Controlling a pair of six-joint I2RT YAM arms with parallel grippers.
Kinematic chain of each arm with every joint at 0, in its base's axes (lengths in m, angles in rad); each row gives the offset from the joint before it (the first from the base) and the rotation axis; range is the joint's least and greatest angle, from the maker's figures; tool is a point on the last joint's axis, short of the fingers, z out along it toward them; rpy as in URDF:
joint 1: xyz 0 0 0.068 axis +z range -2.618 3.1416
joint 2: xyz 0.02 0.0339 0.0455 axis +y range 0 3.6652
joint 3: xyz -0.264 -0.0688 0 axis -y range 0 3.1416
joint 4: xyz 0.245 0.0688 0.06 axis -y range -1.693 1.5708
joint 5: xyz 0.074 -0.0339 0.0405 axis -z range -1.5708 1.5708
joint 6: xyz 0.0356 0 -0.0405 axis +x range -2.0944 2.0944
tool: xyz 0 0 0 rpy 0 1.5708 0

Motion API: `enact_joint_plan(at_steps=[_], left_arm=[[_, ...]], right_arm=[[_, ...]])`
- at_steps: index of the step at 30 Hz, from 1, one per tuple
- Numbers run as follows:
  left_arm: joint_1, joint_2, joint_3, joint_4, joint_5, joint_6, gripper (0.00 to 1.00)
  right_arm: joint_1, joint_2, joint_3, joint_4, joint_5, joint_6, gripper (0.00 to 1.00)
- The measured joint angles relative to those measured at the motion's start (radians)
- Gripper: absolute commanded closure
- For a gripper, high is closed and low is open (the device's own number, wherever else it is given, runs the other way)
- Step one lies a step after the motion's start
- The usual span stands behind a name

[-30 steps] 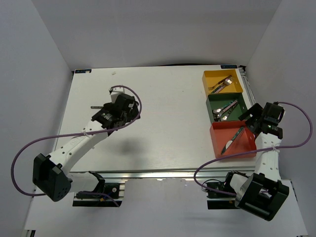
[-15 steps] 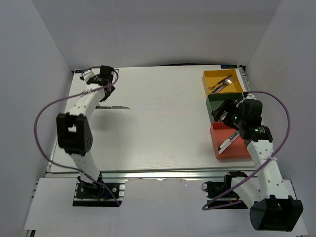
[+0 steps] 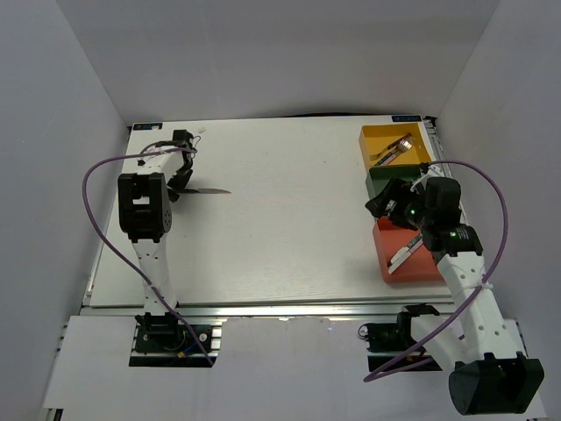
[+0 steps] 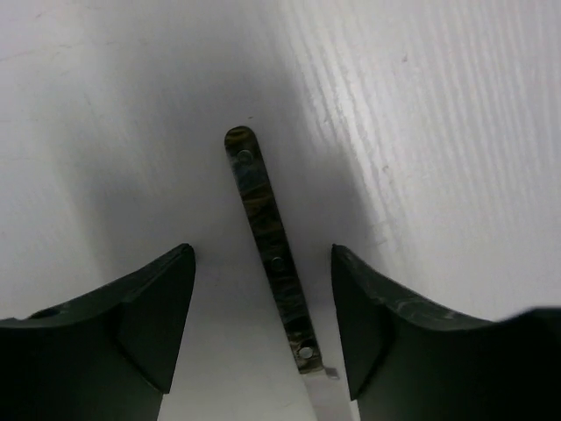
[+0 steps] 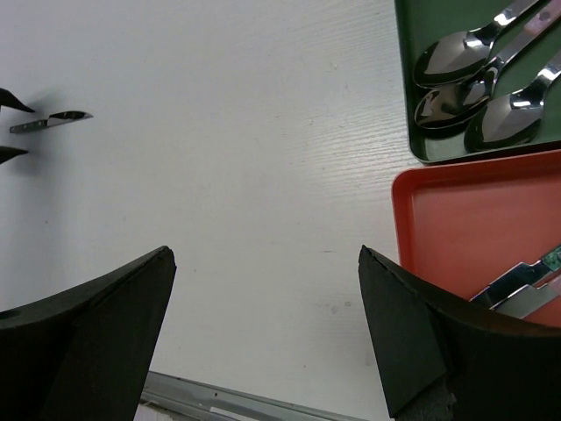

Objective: Sort the eating utensils into containers

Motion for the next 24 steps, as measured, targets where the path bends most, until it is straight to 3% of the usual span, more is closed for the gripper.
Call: enact_joint_plan(at_steps=[1,2,4,5,6,9,17,24], left_arm=[[0.001,0.001,-0.003,0.016,0.001,-0.005,0.41],[0.003,0.001,-0.007,0.028,0.001,-0.004,0.59],[0.003,-0.005,-0.031,0.057,-0.005,-0.003,0.67],[0.003,-0.015,-0.049,0.072,-0.007,0.000,0.80],[0.003,-0.031,-0.078,0.097,-0.008,-0.007,0.87],[0.004,-0.089,-0.184,0.194,0.005,-0.006,1.00],[-0.036,-0.376,-0.626,0.559,0.188,0.163,1.00],[-0.519,-0.705,-0.984,0.874,0.586,0.404,1.00]], right_arm=[[0.002,-0.005,0.000,0.000,-0.004,-0.001,0.11],[0.005,-0.009,0.000,0.001,-0.009,-0.002,0.11],[0.006,-0.014,0.000,0.004,-0.019,-0.004,0.11],[0.006,-0.016,0.000,0.006,-0.023,-0.004,0.11],[0.006,-0.016,0.000,0.009,-0.027,-0.004,0.11],[0.006,-0.016,-0.006,0.034,-0.063,-0.003,0.11],[0.059,0.018,-0.158,0.350,-0.399,0.098,0.11],[0.301,0.127,-0.203,0.548,-0.316,0.268,0.11]])
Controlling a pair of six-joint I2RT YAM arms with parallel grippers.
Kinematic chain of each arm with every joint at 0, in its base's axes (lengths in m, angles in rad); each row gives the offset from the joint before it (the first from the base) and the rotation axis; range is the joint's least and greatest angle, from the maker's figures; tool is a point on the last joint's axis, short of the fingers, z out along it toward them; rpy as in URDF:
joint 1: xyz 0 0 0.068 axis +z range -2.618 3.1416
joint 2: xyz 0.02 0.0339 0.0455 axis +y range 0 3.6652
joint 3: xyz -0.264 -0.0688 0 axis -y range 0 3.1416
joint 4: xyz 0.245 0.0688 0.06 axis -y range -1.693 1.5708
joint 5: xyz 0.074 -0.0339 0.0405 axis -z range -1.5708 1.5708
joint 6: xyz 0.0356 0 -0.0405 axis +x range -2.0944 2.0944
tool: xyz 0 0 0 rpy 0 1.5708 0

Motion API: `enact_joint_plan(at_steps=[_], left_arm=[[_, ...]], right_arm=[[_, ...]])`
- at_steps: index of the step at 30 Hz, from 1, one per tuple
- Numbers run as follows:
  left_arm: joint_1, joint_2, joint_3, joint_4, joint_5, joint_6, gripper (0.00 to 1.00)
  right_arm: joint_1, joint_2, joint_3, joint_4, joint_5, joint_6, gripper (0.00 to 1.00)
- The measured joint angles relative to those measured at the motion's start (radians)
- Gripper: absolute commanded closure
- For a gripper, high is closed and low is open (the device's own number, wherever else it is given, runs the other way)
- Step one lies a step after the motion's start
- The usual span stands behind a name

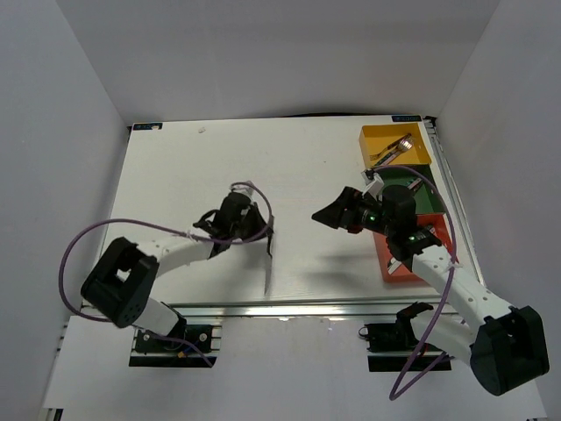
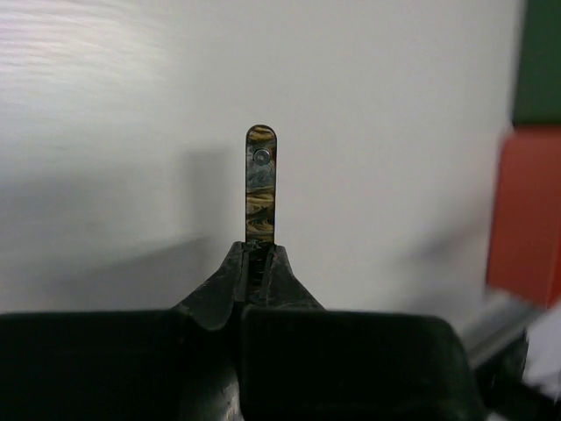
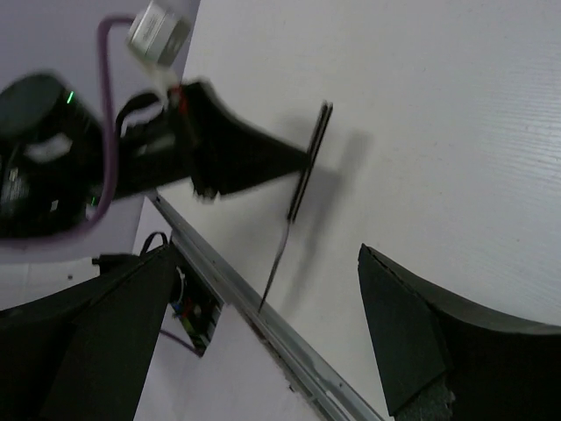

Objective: Sort the eating utensils into containers

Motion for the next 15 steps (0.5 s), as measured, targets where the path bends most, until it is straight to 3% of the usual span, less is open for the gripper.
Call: enact_joint_plan(at_steps=[6,9,15], left_arm=[[-0.255,-0.165,-0.115,0.182,0.160,0.110,1.00],[-0.280,-0.203,-0.142,0.259,0.193,0.114,1.00],[-0.282,-0.210,-0.150,0.365,0.226,0.105,1.00]], right_arm=[[0.117,0.032,-0.019,0.061,0.212,0.134,0.16],[0.166,0.033,-0.019,0.055,0.329,0.174,0.20],[0.225,0.038,-0.019,0.050,0.441,0.213,0.40]])
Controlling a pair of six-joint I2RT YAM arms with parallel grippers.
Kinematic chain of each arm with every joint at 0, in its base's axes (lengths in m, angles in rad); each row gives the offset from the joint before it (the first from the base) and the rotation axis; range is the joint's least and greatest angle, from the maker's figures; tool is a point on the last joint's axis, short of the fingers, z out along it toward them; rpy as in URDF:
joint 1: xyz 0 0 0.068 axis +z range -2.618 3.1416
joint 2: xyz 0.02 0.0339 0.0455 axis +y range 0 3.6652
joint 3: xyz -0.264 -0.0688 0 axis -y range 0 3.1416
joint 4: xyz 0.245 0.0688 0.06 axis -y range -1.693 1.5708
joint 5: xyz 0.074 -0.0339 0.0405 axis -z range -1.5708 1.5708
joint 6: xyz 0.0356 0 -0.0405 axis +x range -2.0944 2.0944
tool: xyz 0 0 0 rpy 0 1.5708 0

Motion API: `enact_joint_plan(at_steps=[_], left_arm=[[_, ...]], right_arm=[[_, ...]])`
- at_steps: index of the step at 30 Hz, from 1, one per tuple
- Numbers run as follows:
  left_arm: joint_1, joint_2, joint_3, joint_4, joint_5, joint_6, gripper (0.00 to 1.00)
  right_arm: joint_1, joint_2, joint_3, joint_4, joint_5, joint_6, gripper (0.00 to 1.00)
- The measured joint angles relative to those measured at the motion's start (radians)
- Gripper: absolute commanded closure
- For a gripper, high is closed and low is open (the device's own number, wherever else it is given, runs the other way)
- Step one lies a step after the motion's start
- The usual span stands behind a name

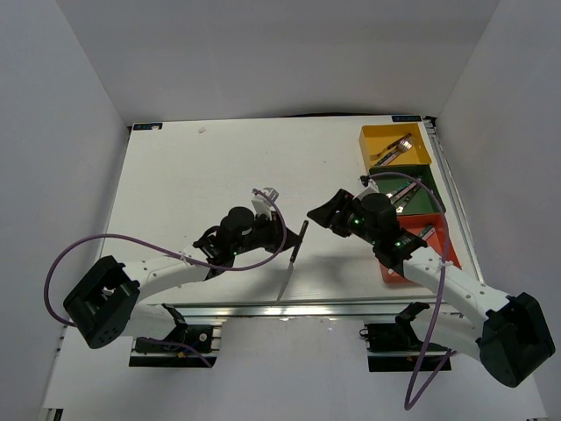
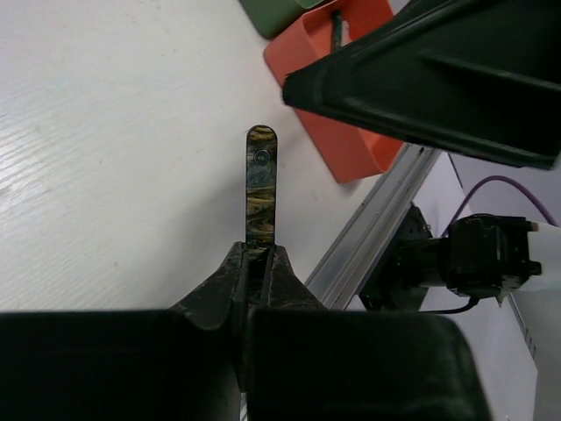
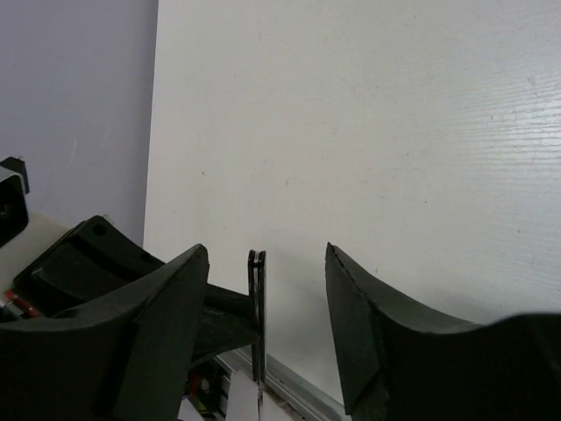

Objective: Sort the eating utensils into containers

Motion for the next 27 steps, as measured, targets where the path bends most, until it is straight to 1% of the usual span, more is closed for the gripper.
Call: enact_joint_plan(at_steps=[5,6,8,10,11,12,13,14,15,16,18,20,22,24,25,27], left_arm=[[-0.004,0.000,0.003,0.043,0.023,-0.009,1.00],[-0.004,0.000,0.004,0.050,0.026,-0.013,1.00],[-0.004,0.000,0.007,0.061,0.032,-0.019,1.00],[-0.005,0.000,0.010,0.067,0.035,-0.023,1.00],[-0.005,0.001,0.010,0.066,0.037,-0.026,1.00],[-0.005,0.002,0.011,0.066,0.037,-0.027,0.92],[-0.005,0.004,0.013,0.063,0.036,-0.027,0.59],[-0.005,0.004,0.018,0.053,0.034,-0.021,0.37],[-0.005,0.004,0.026,0.040,0.023,-0.021,0.18],[-0.006,0.003,0.042,0.008,0.002,-0.020,0.02],[-0.007,-0.004,0.100,-0.103,-0.088,-0.017,0.02],[-0.009,-0.027,0.169,-0.247,-0.206,-0.014,0.02],[-0.009,-0.074,0.234,-0.408,-0.329,-0.008,0.02],[-0.008,-0.143,0.289,-0.561,-0.453,0.005,0.02],[-0.008,-0.183,0.311,-0.628,-0.510,0.018,0.02],[-0.008,-0.264,0.337,-0.734,-0.596,0.055,0.02]], right_arm=[[0.050,0.029,0.000,0.002,0.030,0.011,0.42],[0.058,0.036,0.000,0.002,0.032,0.013,0.46],[0.071,0.049,0.000,0.002,0.033,0.017,0.50],[0.078,0.056,0.000,0.005,0.035,0.021,0.70],[0.082,0.057,0.000,0.015,0.032,0.030,0.83],[0.085,0.057,0.001,0.026,0.029,0.029,1.00],[0.090,0.057,0.002,0.035,0.030,0.028,1.00],[0.093,0.056,0.002,0.034,0.037,0.030,1.00],[0.092,0.055,0.003,0.031,0.044,0.025,1.00],[0.089,0.053,0.006,0.016,0.060,0.019,1.00],[0.066,0.045,0.028,-0.057,0.106,-0.021,1.00],[-0.009,0.040,0.083,-0.179,0.138,-0.074,1.00],[-0.178,0.032,0.145,-0.272,0.142,-0.145,1.00],[-0.377,0.006,0.200,-0.347,0.161,-0.216,1.00],[-0.473,-0.011,0.227,-0.388,0.170,-0.257,1.00],[-0.620,-0.034,0.304,-0.483,0.186,-0.341,1.00]])
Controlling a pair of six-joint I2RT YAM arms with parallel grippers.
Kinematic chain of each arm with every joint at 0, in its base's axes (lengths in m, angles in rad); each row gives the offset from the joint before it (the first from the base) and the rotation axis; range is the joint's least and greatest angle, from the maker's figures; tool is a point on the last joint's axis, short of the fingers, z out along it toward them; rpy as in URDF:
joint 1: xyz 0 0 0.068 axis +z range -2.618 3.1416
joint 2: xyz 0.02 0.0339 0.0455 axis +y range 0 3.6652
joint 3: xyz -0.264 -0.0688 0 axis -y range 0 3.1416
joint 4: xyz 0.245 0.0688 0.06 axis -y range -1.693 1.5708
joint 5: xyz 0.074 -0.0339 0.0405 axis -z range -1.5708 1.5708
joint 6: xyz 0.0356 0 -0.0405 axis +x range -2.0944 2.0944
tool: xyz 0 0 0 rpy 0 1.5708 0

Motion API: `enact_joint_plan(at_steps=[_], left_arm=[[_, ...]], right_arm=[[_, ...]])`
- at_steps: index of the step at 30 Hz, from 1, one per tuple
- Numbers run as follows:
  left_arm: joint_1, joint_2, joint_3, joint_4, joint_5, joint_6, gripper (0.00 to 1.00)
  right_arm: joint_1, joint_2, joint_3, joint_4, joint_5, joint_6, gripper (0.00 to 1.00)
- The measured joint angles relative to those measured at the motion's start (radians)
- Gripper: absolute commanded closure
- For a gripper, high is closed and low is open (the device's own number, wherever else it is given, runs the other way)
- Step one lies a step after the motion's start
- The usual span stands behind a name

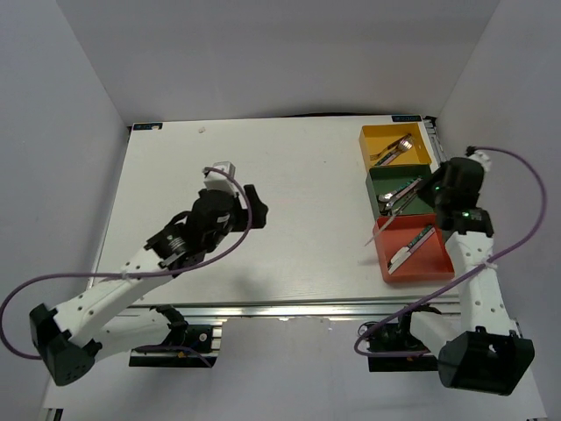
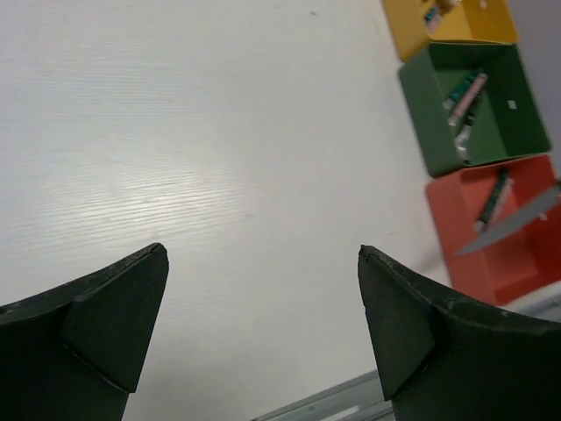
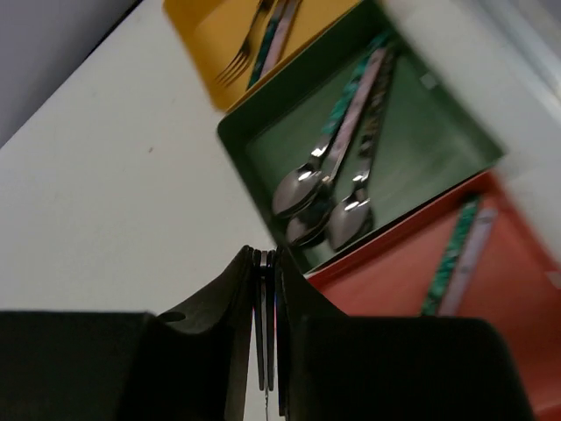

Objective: Sort the eating utensils into containers

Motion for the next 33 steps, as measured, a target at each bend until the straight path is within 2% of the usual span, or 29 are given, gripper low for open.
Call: enact_joint_plan(at_steps=[2,5,10,27,28,29,30,33], left_arm=[[0.000,-0.079,-0.002,-0.091,-0.064,0.053,0.02],[0.000,-0.130,-0.046,-0.138,-0.108,0.097,0.02],[0.000,-0.128,-0.122,-0.211,-0.120,0.145,0.02],[0.000,-0.150,-0.130,-0.218,-0.118,0.171,0.02],[0.000,-0.151,-0.130,-0.218,-0.118,0.171,0.02],[0.000,-0.151,-0.130,-0.218,-0.118,0.171,0.02],[0.000,-0.151,-0.130,-0.218,-0.117,0.171,0.02],[0.000,-0.151,-0.133,-0.217,-0.117,0.171,0.02]], right_arm=[[-0.075,0.002,0.067,-0.051,0.005,-0.059,1.00],[-0.188,0.036,0.176,-0.121,-0.001,-0.156,1.00],[-0.306,0.063,0.163,-0.186,-0.027,-0.212,1.00],[-0.322,0.089,0.016,-0.165,-0.072,-0.208,0.99],[-0.322,0.089,0.015,-0.162,-0.072,-0.207,0.92],[-0.322,0.089,0.015,-0.158,-0.073,-0.207,0.78],[-0.322,0.089,0.015,-0.155,-0.074,-0.205,0.54],[-0.322,0.090,0.015,-0.145,-0.079,-0.198,0.33]])
